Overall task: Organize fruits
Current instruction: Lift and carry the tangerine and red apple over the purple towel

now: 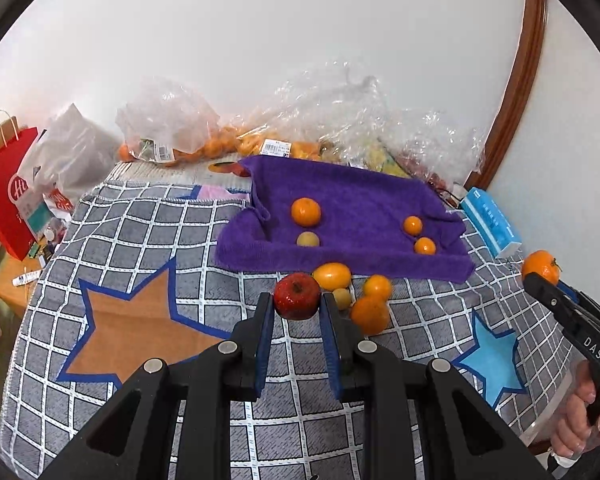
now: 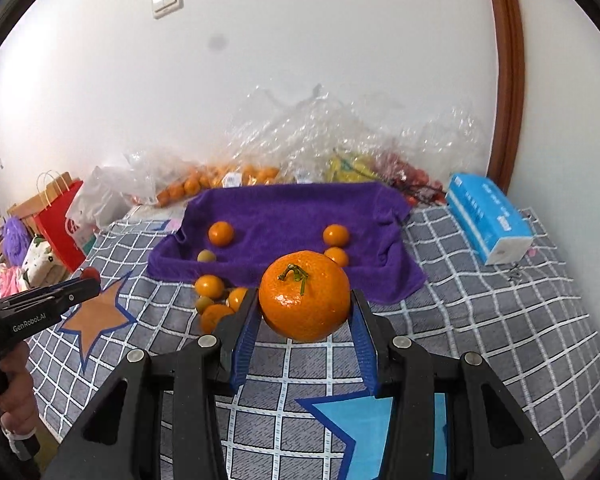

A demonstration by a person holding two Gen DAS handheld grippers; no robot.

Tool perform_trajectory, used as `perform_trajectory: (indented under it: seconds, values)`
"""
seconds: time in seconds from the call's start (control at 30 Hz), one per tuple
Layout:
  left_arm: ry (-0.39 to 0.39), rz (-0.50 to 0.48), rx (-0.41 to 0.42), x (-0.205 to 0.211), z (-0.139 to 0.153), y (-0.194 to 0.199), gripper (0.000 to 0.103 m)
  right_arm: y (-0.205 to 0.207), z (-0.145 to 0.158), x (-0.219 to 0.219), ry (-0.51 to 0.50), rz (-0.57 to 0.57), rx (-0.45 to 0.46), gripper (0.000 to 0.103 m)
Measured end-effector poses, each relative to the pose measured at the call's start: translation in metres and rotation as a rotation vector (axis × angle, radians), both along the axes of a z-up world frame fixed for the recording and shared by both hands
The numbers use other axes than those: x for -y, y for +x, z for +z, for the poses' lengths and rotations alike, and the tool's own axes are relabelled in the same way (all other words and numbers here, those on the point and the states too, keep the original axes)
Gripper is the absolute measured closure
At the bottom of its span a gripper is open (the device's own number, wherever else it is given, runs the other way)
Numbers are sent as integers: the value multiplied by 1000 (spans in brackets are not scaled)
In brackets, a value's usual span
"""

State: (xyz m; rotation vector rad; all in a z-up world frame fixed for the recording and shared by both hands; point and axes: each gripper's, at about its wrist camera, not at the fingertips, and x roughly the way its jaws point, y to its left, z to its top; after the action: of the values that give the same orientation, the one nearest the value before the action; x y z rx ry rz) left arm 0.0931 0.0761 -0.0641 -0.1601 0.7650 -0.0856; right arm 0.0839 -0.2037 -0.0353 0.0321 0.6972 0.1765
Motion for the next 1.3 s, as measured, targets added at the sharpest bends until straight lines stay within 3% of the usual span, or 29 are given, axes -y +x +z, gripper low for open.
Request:
perform_trajectory:
  seconds: [0.43,1.3]
  values:
    - [-30,-12,26,-1,20,16,81,13,28,6,22,-8,23,59]
    - [-26,-37,42,17,42,86,81,87,19,22,5,-29,-6,59]
